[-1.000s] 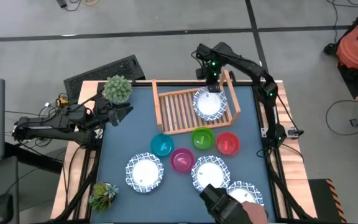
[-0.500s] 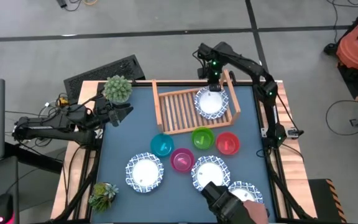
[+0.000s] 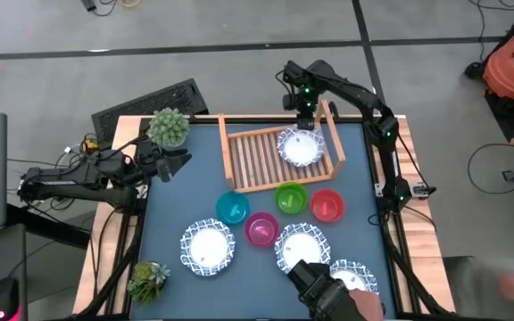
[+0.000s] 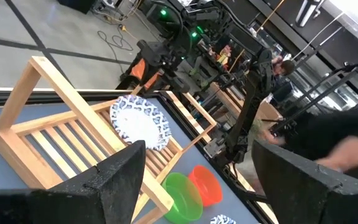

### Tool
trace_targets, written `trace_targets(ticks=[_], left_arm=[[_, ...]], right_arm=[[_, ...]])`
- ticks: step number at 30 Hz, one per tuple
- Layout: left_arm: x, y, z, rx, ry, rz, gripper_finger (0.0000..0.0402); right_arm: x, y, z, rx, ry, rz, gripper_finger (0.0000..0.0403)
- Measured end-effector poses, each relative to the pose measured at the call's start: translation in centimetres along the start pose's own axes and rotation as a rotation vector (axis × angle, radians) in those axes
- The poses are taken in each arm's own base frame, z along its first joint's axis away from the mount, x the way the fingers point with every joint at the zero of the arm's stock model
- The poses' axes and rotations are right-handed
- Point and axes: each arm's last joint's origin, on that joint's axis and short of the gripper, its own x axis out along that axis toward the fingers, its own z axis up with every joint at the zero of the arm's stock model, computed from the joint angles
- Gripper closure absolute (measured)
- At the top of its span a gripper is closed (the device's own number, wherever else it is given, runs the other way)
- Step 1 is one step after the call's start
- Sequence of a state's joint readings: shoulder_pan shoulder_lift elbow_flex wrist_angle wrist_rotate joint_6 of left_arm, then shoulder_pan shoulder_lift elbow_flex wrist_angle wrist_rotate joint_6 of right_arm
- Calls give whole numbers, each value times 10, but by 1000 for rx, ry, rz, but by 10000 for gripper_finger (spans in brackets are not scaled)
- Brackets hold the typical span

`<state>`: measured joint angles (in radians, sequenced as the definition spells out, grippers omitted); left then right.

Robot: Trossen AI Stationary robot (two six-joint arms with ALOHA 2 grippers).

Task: Place and stack bowls onto a shelf
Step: Put the white bowl on the shelf, then stack the white bowl on top of the white bowl on the shelf

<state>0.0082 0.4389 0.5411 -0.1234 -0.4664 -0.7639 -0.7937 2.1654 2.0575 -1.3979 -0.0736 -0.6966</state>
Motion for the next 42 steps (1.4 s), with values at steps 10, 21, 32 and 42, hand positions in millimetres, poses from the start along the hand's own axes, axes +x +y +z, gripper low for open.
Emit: trace_targets(ticks=[10, 21, 32, 42], left_arm=[[0, 0, 0, 11, 0, 0, 120], [0, 0, 0, 23, 1, 0, 120], [0, 0, 0, 18, 16, -16, 120], [0, -1, -1, 51, 30, -31, 120]], right_arm=[[-36, 15, 6, 68, -121, -3, 173], [-121, 121, -13, 277, -263, 295, 177], [-101, 284, -75, 363, 33, 374, 177], [-37, 381, -148, 484, 157, 374, 177]])
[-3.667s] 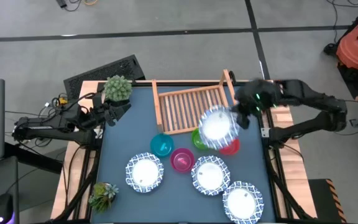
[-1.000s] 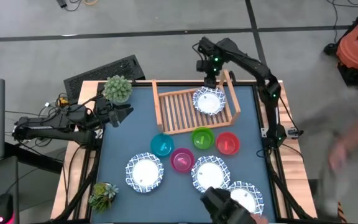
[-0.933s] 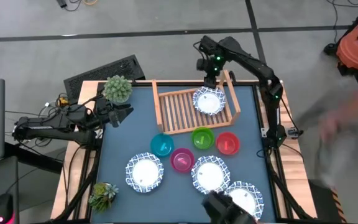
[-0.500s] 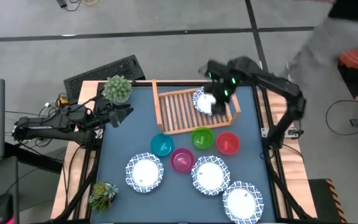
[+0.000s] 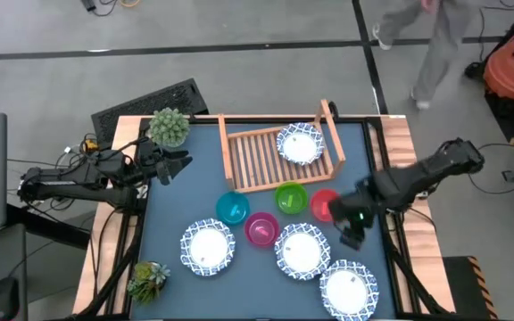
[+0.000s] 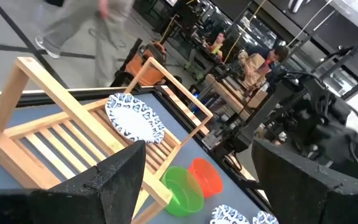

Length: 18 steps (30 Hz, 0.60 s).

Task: Place and stack bowls onto a shelf
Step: Stack the white bowl on top of the white bowl on the shelf

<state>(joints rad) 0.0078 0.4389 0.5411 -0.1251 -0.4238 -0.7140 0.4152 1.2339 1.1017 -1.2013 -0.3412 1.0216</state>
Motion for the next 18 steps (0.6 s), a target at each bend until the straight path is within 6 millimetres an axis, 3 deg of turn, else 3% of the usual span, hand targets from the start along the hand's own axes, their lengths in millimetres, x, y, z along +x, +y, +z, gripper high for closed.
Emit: trace_targets(ticks=[10, 18], left_arm=[[0, 1, 0, 1, 0, 11, 120], [0, 2, -2, 5, 13, 23, 120]], right_arm=[[78, 0, -17, -134, 22, 37, 177], [114, -8, -14, -187, 25, 52, 177]])
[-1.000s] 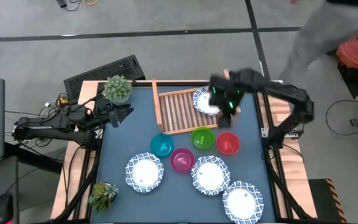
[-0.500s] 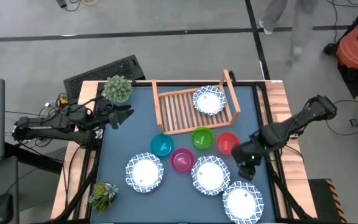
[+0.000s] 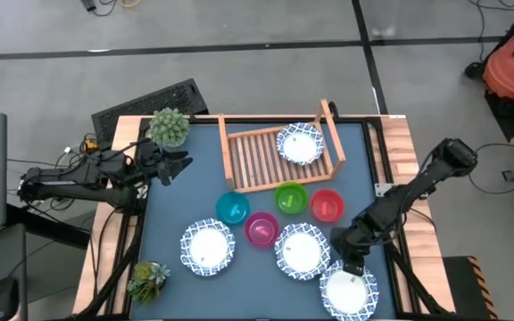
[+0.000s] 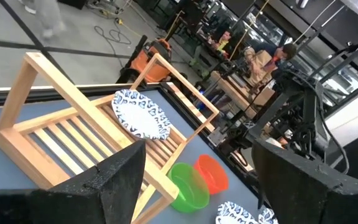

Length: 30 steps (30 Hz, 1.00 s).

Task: Place and stack bowls onto a shelf
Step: Stack the white bowl on top of the white bowl on the shelf

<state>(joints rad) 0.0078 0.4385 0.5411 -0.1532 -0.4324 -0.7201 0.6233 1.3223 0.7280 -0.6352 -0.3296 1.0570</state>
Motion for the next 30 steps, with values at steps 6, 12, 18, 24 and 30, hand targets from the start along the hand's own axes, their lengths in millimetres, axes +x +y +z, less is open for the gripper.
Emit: trace_targets(ticks=[6, 12, 18, 24, 30], left_arm=[[0, 2, -2, 0, 14, 20, 120], [0, 4, -3, -23, 12, 48, 120], [0, 3, -3, -26, 12, 47, 120], [0, 3, -3, -29, 11, 47, 120], [0, 3, -3, -25, 12, 47, 120]], right_arm=[[20, -2, 1, -24, 9, 9, 177], [40, -3, -2, -43, 63, -59, 180], [46, 1, -3, -50, 68, -43, 254], [45, 3, -4, -30, 122, -11, 381], [40, 4, -9, -19, 171, 25, 375]])
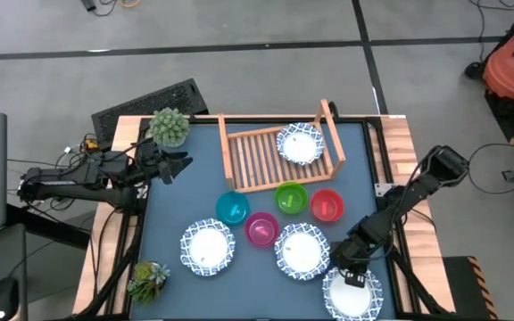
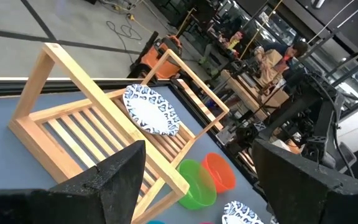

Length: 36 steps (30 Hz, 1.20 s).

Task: Place and stack bowls onto a shelf
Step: Stack the white bowl on top of the white bowl on the shelf

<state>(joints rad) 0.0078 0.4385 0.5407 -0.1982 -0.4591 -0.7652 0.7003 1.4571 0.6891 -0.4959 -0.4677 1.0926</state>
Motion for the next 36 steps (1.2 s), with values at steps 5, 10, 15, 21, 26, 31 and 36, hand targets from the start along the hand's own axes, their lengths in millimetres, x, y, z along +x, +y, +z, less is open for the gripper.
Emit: trace_targets(ticks=[5, 10, 15, 21, 26, 31, 36], left_arm=[[0, 0, 0, 0, 0, 0, 120], [0, 0, 0, 0, 0, 0, 120], [0, 1, 0, 3, -9, 14, 120], [0, 1, 0, 16, -20, 32, 120], [0, 2, -1, 22, -12, 43, 120], [0, 3, -1, 23, -15, 48, 120], [0, 3, -1, 18, -10, 53, 120]], right_arm=[[-19, 5, -9, 2, -14, 82, 383], [-64, 25, -22, -67, -61, 243, 383], [-125, 30, -33, -12, -141, 335, 383], [-206, 19, -27, 38, -476, 336, 383], [-271, 1, -8, 23, -841, 215, 383], [-324, -22, 21, -93, -1046, 22, 383], [-364, -57, 52, -161, -1071, -188, 383]])
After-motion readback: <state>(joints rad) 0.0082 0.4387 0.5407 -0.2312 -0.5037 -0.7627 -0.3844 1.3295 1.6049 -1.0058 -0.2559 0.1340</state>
